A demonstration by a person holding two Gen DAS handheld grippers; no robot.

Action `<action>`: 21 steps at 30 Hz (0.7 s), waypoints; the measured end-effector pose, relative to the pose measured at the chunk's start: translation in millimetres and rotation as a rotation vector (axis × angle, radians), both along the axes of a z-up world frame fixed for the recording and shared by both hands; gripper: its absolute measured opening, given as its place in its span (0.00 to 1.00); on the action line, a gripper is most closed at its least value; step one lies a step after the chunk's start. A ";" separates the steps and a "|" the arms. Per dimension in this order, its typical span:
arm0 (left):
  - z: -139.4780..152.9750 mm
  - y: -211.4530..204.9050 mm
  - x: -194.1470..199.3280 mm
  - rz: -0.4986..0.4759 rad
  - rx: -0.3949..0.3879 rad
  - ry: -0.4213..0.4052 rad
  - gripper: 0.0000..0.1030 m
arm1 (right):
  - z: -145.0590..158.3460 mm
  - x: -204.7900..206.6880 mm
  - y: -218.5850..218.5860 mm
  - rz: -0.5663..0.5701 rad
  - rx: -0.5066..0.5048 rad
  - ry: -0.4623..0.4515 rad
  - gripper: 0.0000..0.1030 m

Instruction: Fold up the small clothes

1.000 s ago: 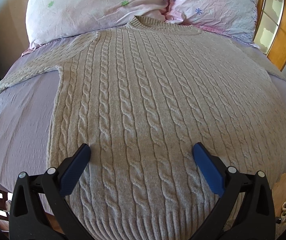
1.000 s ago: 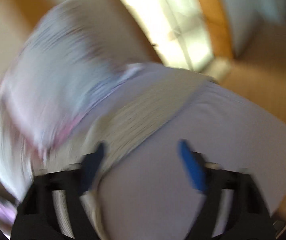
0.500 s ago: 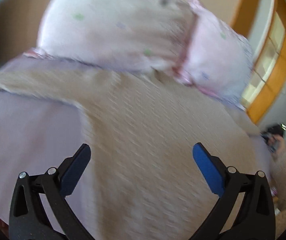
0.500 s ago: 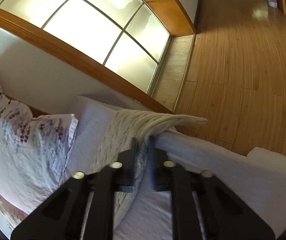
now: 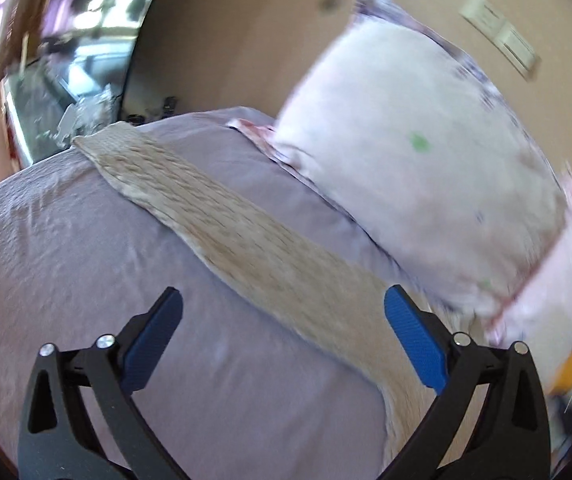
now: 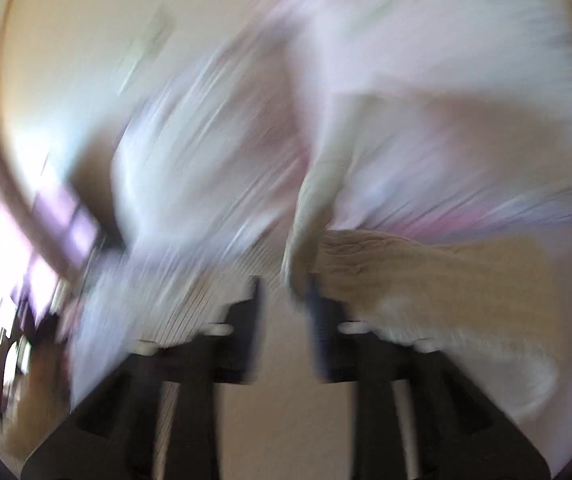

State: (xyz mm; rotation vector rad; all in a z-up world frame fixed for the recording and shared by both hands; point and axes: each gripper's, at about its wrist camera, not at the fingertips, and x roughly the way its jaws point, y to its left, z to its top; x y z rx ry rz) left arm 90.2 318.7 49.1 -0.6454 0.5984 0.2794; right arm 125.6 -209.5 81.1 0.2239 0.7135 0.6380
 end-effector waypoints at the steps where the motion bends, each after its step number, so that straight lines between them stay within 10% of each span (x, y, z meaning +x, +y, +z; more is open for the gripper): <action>1: -2.3 7.1 1.8 0.012 -0.018 0.002 0.84 | -5.0 -8.3 13.8 0.040 -0.008 -0.006 0.53; 6: -20.3 61.6 11.8 0.113 -0.167 0.018 0.76 | 4.4 -38.1 -8.4 -0.025 -0.032 -0.113 0.75; 13: -43.3 118.3 20.9 0.219 -0.370 0.001 0.64 | 3.7 -47.9 -86.5 -0.247 0.039 -0.085 0.80; 21: -61.3 160.4 32.2 0.312 -0.479 0.007 0.08 | -14.2 -55.9 -111.6 -0.315 0.072 -0.040 0.81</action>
